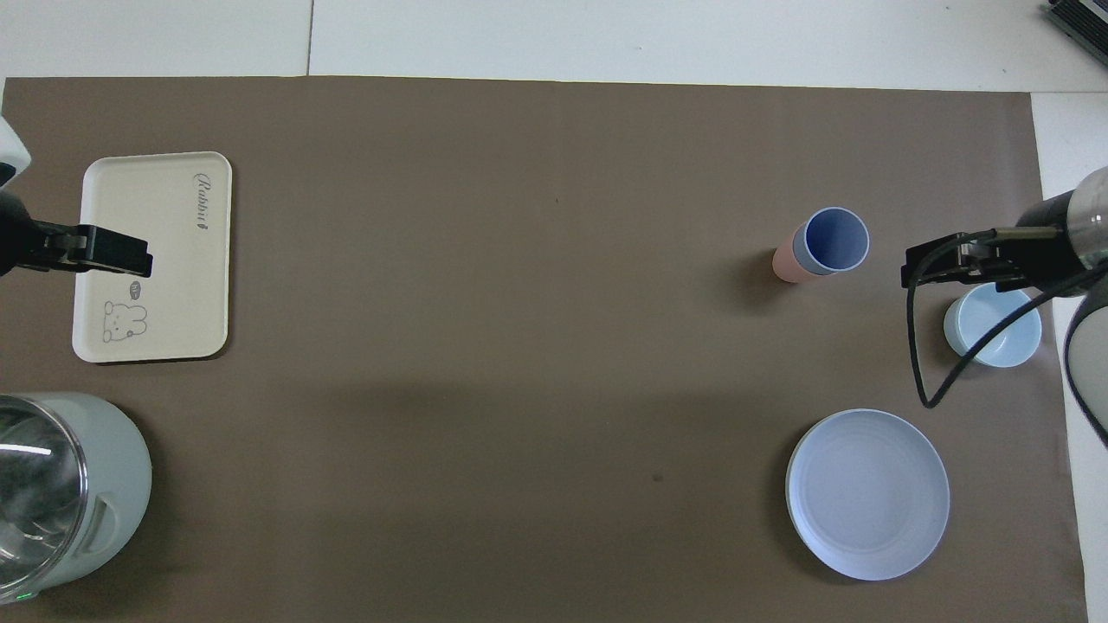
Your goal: Place cup on tray
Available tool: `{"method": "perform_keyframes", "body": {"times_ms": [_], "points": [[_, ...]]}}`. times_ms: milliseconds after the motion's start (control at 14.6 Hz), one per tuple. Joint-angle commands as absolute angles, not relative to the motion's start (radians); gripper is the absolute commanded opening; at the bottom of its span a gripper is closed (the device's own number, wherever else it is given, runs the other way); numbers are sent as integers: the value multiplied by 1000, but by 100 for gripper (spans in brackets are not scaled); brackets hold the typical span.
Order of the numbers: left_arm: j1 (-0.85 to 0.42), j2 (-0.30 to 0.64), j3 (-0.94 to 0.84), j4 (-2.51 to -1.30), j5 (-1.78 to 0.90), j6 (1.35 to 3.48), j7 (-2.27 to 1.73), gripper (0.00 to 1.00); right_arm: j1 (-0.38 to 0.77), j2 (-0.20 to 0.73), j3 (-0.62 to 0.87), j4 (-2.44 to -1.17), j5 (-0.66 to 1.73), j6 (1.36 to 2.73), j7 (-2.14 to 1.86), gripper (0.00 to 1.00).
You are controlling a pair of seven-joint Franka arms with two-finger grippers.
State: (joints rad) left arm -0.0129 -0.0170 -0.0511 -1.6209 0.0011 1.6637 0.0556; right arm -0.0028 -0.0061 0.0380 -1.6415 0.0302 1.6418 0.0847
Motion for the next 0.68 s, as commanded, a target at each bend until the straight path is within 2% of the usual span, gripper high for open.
{"method": "perform_keyframes", "body": {"times_ms": [0,478,546,615], "points": [[-6,-35,-51,-1647,-8,1684,48,100,-6,-26,43,-1657,25,1620,66,100],[-6,-35,-51,-1647,-8,1684,48,100,-14,-29,41,-1661,25,1621,67,99],[-6,-35,-51,-1647,-8,1684,48,100,-17,-28,40,-1661,25,1624,69,86],[-6,-35,-51,-1647,-8,1684,48,100,-23,-26,37,-1660,25,1621,68,86]]}}
